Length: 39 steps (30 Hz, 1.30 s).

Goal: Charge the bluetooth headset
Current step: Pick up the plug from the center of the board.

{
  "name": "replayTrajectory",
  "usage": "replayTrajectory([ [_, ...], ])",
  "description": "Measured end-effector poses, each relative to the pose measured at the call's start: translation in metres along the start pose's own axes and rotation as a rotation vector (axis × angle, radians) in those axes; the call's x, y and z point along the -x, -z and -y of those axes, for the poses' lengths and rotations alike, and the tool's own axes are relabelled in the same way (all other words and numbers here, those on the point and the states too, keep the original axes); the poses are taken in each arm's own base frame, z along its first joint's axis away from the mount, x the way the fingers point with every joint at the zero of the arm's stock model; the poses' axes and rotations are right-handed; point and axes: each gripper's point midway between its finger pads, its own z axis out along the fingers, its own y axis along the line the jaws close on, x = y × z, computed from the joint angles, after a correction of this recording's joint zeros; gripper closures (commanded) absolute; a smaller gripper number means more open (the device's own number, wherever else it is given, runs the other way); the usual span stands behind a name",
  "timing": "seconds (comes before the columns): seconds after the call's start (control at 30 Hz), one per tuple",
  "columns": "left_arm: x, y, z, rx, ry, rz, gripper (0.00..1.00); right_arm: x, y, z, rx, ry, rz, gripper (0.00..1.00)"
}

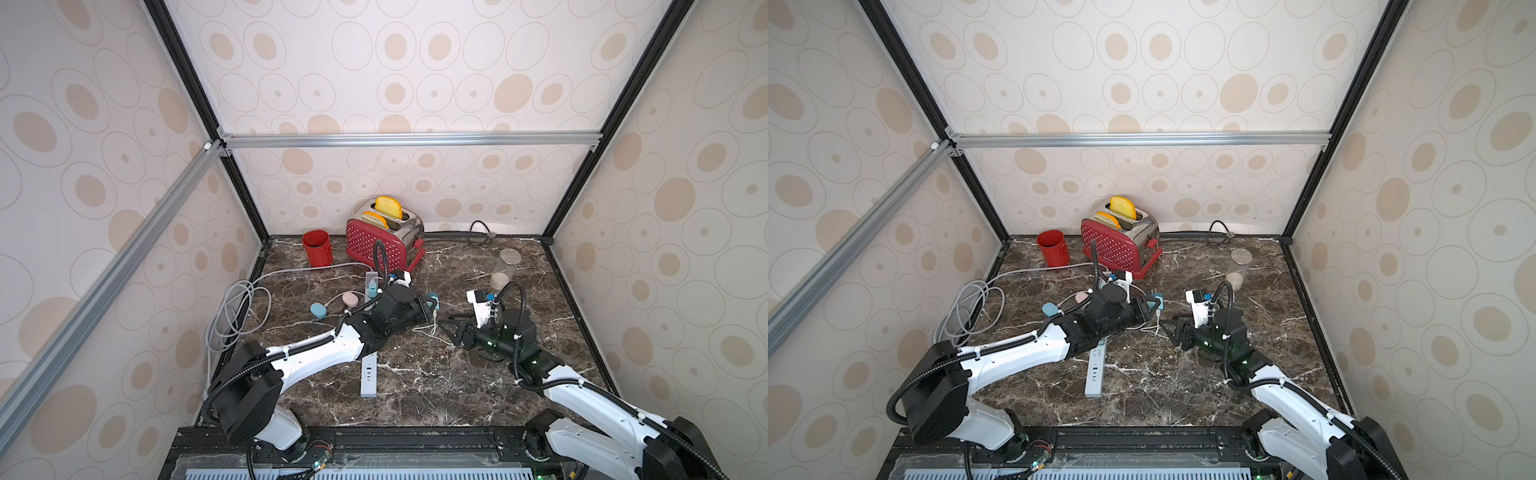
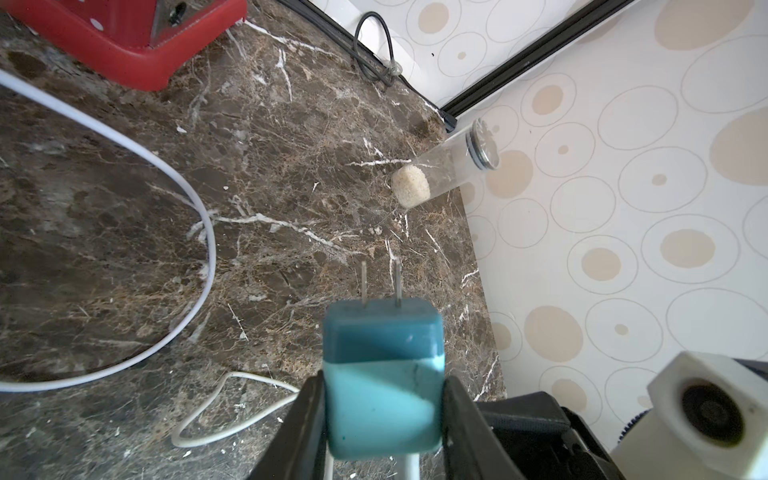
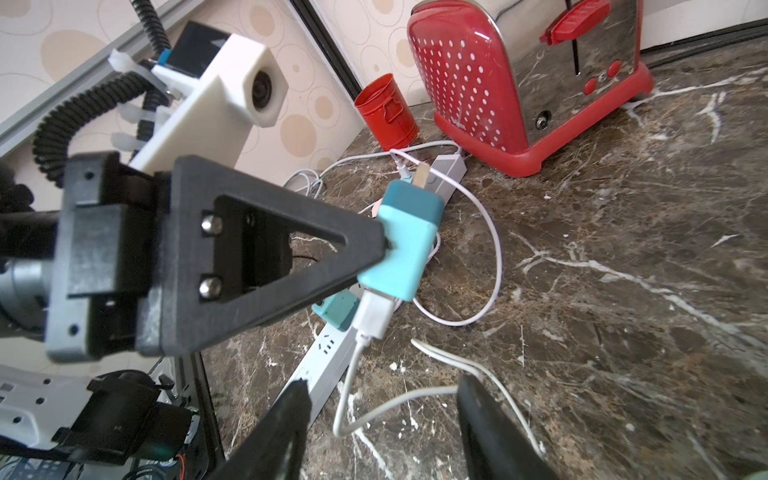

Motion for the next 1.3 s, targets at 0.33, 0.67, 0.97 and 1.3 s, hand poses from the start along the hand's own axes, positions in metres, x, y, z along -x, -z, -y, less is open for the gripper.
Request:
replayTrajectory([
  [0.33, 0.005, 0.000, 0.008, -0.034, 0.094, 0.020, 0.94, 0.008, -0.018, 0.003, -0.076, -0.006, 0.064, 0.39],
  [0.67, 0.010, 0.001, 0.012, -0.050, 0.132, 0.044, 0.95, 0.021, -0.036, 0.007, -0.112, -0.030, 0.173, 0.46],
  [0.97, 0.015, 0.001, 0.015, -0.063, 0.155, 0.064, 0.96, 0.030, -0.047, -0.003, -0.095, -0.010, 0.263, 0.57],
  [1.3, 0.020, 0.002, 0.019, -0.079, 0.205, 0.085, 0.95, 0.044, -0.050, -0.001, -0.117, 0.025, 0.362, 0.62],
])
